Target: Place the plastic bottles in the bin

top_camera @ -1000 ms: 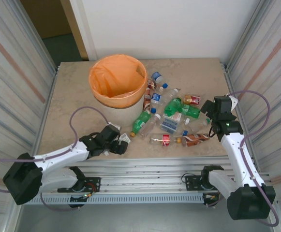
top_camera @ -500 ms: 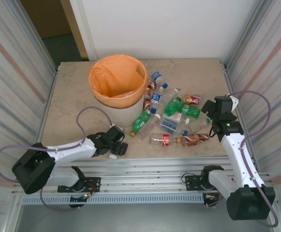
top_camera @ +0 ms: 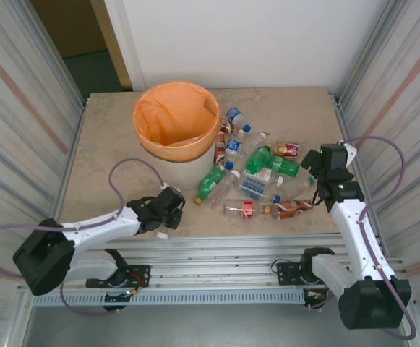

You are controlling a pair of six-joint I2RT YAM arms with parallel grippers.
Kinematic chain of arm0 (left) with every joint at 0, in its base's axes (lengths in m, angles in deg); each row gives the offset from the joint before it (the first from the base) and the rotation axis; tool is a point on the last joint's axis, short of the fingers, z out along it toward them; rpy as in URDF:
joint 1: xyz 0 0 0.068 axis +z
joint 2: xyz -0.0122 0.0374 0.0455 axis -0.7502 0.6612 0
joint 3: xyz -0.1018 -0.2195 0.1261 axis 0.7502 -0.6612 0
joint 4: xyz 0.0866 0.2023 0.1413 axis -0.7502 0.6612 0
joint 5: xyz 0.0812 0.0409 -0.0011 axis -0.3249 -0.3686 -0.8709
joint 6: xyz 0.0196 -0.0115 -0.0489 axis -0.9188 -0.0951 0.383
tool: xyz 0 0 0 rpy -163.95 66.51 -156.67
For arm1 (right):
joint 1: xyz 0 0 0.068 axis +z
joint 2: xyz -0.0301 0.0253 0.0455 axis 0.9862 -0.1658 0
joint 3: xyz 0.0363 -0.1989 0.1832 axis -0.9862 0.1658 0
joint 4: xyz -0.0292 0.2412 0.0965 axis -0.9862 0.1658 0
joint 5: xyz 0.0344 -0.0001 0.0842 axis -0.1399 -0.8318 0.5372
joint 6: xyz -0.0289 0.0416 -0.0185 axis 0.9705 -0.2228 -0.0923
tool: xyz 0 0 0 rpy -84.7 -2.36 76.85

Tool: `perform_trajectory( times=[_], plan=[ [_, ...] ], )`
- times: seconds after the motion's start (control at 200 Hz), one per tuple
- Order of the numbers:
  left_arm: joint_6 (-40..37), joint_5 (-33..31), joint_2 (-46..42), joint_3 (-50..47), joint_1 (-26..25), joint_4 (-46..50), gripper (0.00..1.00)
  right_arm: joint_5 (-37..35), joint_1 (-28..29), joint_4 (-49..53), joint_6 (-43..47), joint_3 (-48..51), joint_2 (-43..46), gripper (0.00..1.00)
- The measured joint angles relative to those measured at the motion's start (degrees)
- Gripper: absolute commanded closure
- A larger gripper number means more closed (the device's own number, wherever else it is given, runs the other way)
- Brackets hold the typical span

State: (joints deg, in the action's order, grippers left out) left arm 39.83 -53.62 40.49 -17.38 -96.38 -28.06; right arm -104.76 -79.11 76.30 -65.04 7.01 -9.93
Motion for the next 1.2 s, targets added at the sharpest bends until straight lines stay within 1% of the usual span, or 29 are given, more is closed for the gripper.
perform_trajectory(
  times=[0.125,0.356,0.456,0.561,0.771,0.912,1.052,1.197],
  plan=[
    [2.93,-1.75,-4.85,0.02,0.00,3.26,0.75,0.02,-0.35,-0.02,0.00,0.02,-0.15,0.02],
    [9.44,-7.45,-13.25,0.70,0.31,10.21,0.75,0.26,-0.35,-0.07,-0.02,0.00,-2.08,0.02],
    [11.26,-8.44,-16.50,0.98,1.88,11.91,0.75,0.33,-0.35,-0.07,-0.02,0.00,-2.45,0.02],
    [12.11,-8.96,-20.13,1.22,5.01,13.51,0.75,0.33,-0.35,-0.04,-0.02,-0.22,-2.47,0.02],
    [12.02,-10.21,-27.54,2.78,12.28,17.38,0.75,0.31,-0.35,-0.07,-0.02,-0.33,-2.47,0.02],
    [10.88,-12.00,-31.45,4.42,15.98,17.73,0.75,0.35,-0.52,-0.09,-0.02,-0.33,-2.47,0.02],
    [7.80,-14.49,-32.63,6.51,17.73,17.20,0.75,0.48,-0.63,-0.09,-0.04,-0.33,-2.47,0.02],
    [2.99,-17.09,-32.22,8.66,18.03,14.34,0.75,0.50,-0.63,-0.09,-0.07,-0.33,-2.47,0.02]
  ],
)
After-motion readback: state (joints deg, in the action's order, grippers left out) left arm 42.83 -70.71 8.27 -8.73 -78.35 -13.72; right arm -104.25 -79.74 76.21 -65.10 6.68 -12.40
